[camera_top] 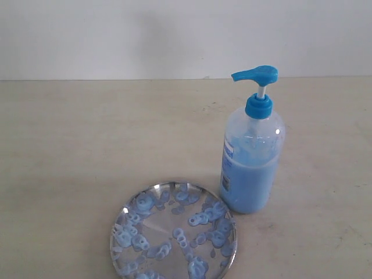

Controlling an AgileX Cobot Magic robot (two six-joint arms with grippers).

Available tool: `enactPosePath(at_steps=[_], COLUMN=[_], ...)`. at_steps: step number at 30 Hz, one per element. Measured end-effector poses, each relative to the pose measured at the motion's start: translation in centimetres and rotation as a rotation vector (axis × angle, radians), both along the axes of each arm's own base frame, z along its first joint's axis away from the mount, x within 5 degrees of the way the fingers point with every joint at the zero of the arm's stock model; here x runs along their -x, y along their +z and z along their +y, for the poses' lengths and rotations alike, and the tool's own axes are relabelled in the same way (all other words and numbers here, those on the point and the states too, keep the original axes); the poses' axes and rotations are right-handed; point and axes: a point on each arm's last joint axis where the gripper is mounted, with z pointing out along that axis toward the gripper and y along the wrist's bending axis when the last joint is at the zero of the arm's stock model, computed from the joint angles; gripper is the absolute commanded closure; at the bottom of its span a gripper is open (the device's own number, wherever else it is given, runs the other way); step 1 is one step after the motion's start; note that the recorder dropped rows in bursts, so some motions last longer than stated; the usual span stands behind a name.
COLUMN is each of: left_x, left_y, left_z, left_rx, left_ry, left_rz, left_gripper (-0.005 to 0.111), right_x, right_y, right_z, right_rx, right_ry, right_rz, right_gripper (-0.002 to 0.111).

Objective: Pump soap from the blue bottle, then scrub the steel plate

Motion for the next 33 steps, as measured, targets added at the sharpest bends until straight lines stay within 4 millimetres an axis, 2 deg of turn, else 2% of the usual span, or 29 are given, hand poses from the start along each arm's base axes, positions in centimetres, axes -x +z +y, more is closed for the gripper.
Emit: enactPosePath(at_steps=[4, 7, 10, 15, 20, 25, 33], left_x=[0.0, 0.0, 0.0, 0.0, 0.0, 0.0, 0.0], left_y=[0.0, 0.0, 0.0, 0.0, 0.0, 0.0, 0.0], left_z=[0.0, 0.0, 0.0, 0.0, 0.0, 0.0, 0.0], left_rx=[0.0, 0.0, 0.0, 0.0, 0.0, 0.0, 0.0], left_ry=[0.0, 0.0, 0.0, 0.0, 0.0, 0.0, 0.0], left_rz=[0.0, -0.002, -0.002, -0.002, -0.002, -0.004, -0.004], left_gripper=[0.103, 0.103, 0.103, 0.103, 0.103, 0.103, 0.103], right_x=[0.1, 0.1, 0.1, -0.1, -0.1, -0.1, 0.2], right_y=[0.1, 0.1, 0.4, 2.0, 2.6, 1.6, 0.2], right_z=[-0.3, -1.0, -1.4, -1.2, -1.1, -0.7, -1.0], right_rx=[-0.005, -0.01, -0.09, -0.168, -0.174, -0.094, -0.123], right_ry=[-0.053, -0.179, -0.28, -0.278, -0.261, -0.213, -0.264], right_rz=[-0.018, -0.025, -0.053, -0.226, -0.294, -0.18, -0.031], right_gripper=[0.106, 0.106, 0.106, 0.106, 0.106, 0.106, 0.106])
